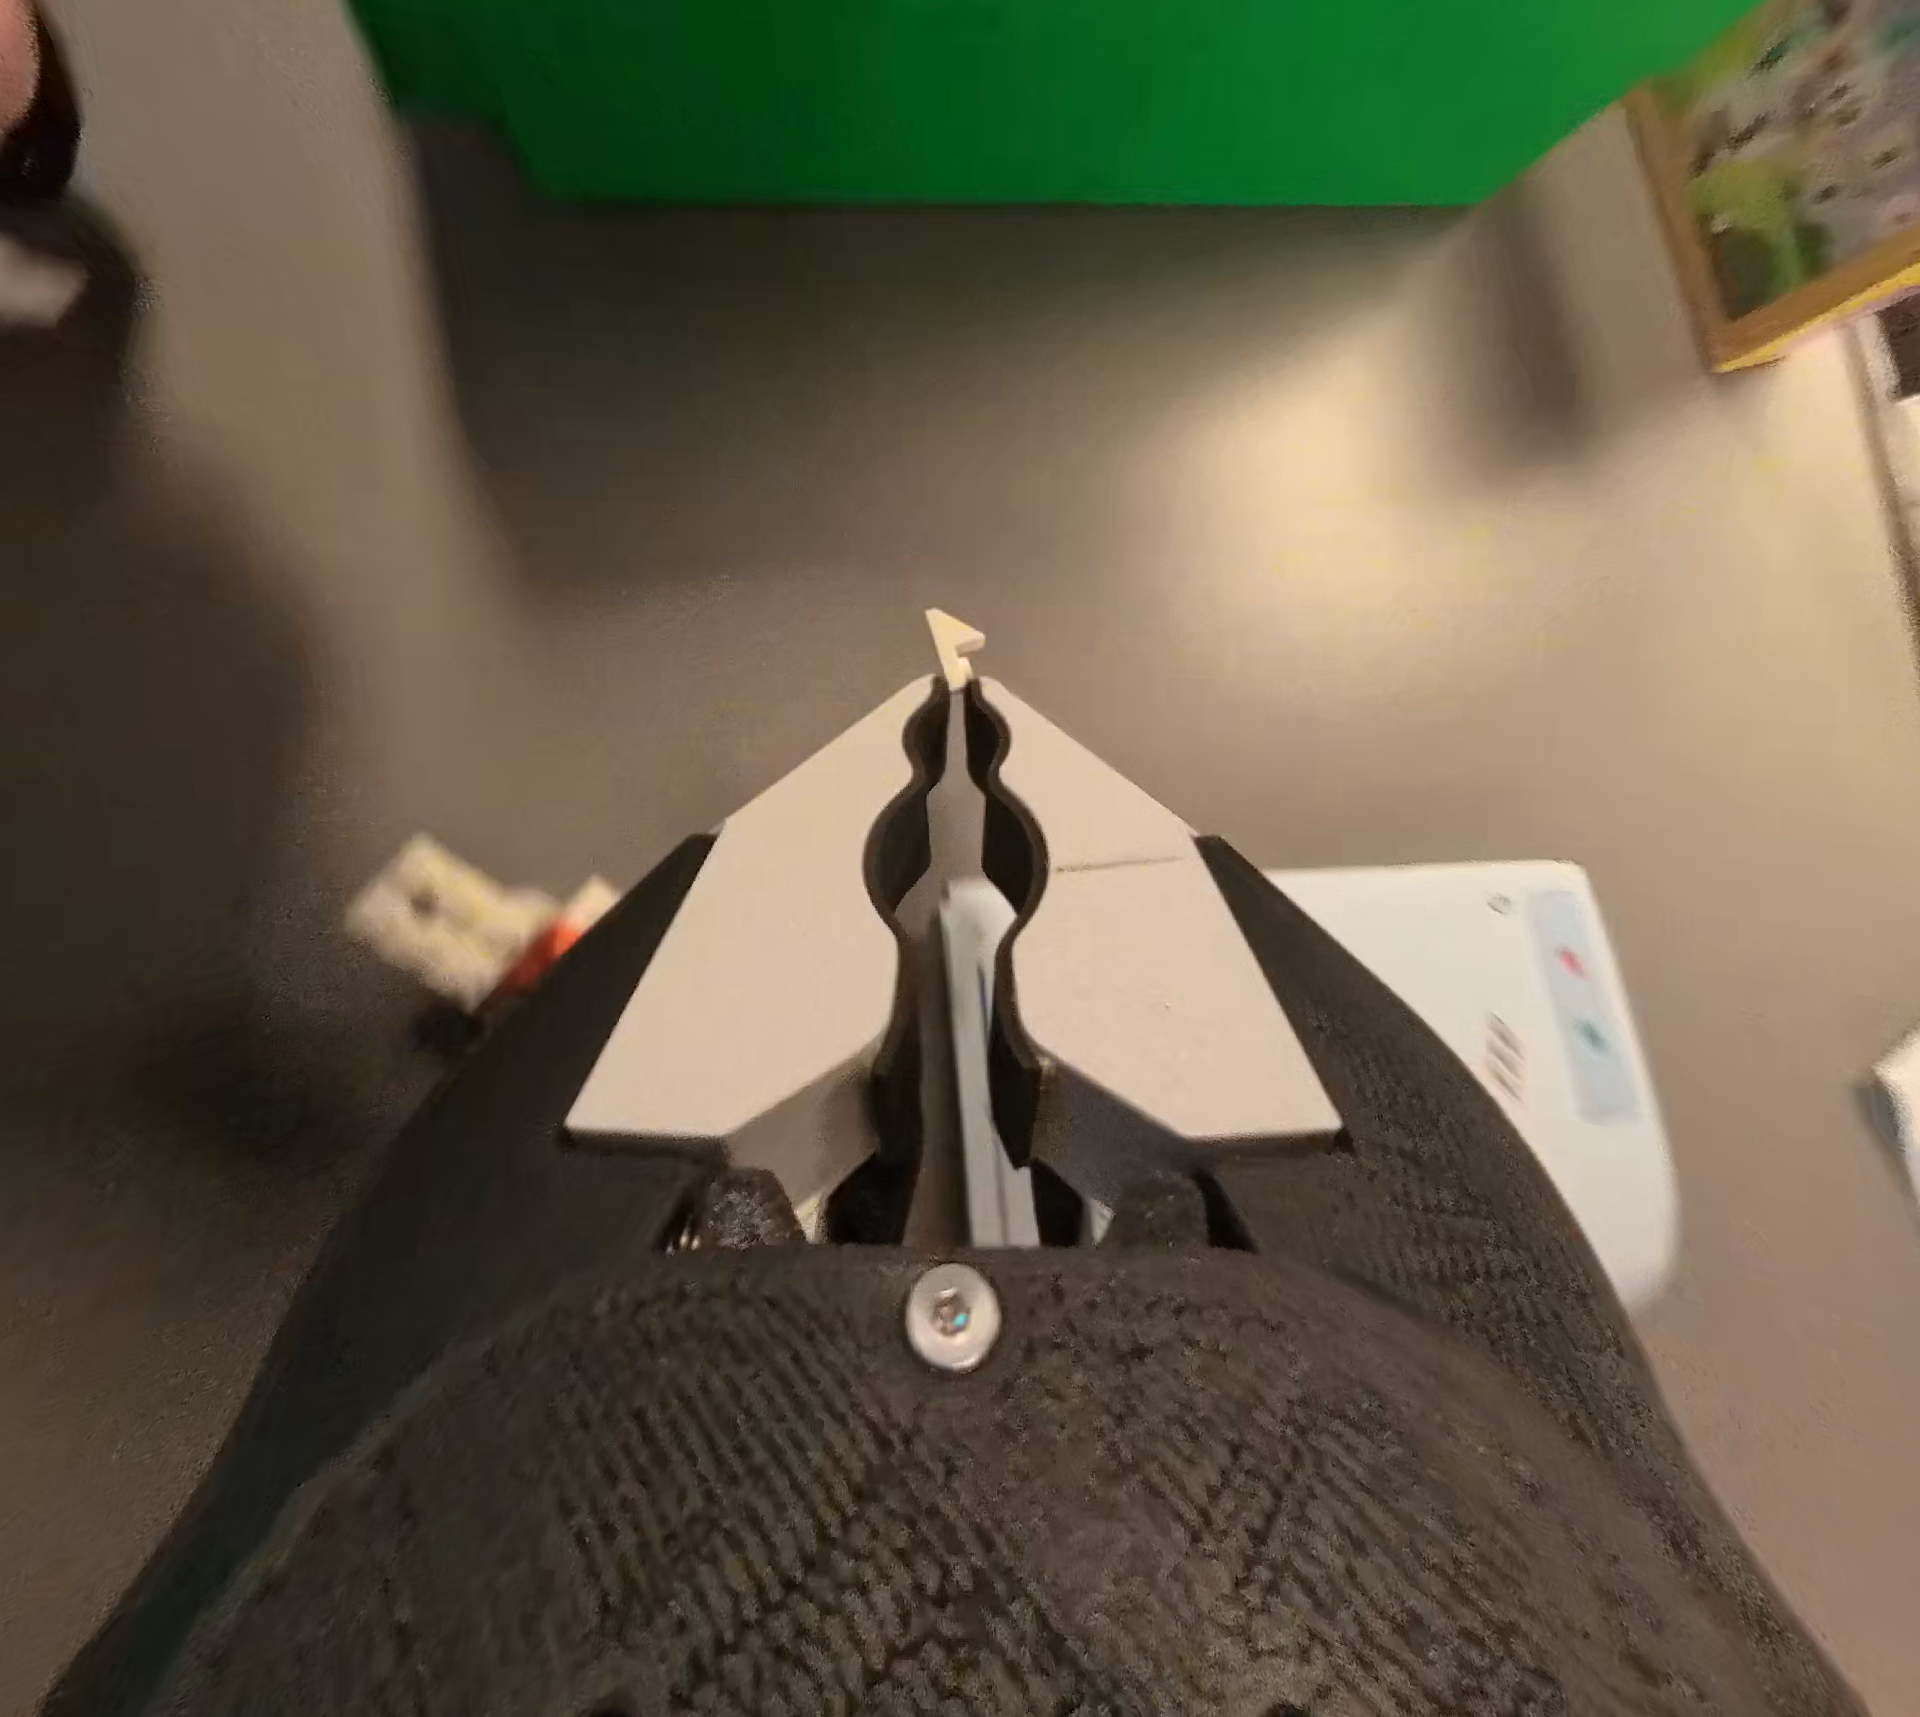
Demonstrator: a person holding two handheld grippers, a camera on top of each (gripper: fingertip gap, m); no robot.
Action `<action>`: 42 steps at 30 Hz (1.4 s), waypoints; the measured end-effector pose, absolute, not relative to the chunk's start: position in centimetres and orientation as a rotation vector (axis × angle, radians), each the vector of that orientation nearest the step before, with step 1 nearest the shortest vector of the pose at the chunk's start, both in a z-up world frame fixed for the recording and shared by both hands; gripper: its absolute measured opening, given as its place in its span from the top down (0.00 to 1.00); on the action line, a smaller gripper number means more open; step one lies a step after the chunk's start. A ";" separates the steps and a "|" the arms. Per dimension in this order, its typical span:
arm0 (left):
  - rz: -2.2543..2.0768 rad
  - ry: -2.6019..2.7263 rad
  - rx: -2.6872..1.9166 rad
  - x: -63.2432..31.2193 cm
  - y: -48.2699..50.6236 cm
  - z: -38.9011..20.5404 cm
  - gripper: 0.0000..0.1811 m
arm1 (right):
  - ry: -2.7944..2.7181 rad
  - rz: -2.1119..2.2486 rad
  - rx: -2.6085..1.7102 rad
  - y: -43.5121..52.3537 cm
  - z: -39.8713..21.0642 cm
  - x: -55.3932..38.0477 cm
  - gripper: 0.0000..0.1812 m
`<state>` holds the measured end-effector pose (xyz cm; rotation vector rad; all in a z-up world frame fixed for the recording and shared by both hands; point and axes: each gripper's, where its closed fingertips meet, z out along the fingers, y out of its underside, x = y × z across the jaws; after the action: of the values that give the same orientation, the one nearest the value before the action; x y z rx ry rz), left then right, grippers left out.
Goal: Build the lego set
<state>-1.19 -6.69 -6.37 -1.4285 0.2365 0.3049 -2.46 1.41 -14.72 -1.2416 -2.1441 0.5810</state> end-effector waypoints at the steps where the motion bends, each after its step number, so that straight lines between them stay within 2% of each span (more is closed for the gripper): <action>1: 0.306 0.243 -1.429 -1.1 -6.6 -6.4 0.80 | -2.135 0.522 -1.194 2.3 -14.2 -1.3 0.99; 5: 0.313 0.279 -1.443 -0.5 -6.3 -6.7 0.80 | -2.185 0.223 -0.972 4.9 -13.4 4.2 1.00; 11: 0.336 0.331 -1.477 0.2 -5.7 -7.5 0.80 | -2.352 -0.142 -0.506 4.5 -16.0 10.1 1.00; 30: 0.398 0.370 -1.530 0.3 -5.2 -8.6 0.80 | -2.411 -0.415 0.124 3.4 -17.9 12.1 0.99; 36: 0.407 0.381 -1.535 0.4 -5.1 -8.7 0.80 | -2.510 -0.321 0.008 3.9 -17.4 13.3 0.87; 42: 0.415 0.388 -1.539 0.5 -5.1 -8.8 0.81 | -2.669 0.370 -0.656 1.6 -17.0 13.2 0.83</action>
<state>0.48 -5.11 -8.81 -1.5387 0.3882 0.4149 13.25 1.60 -17.00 -0.6559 -2.6694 0.3704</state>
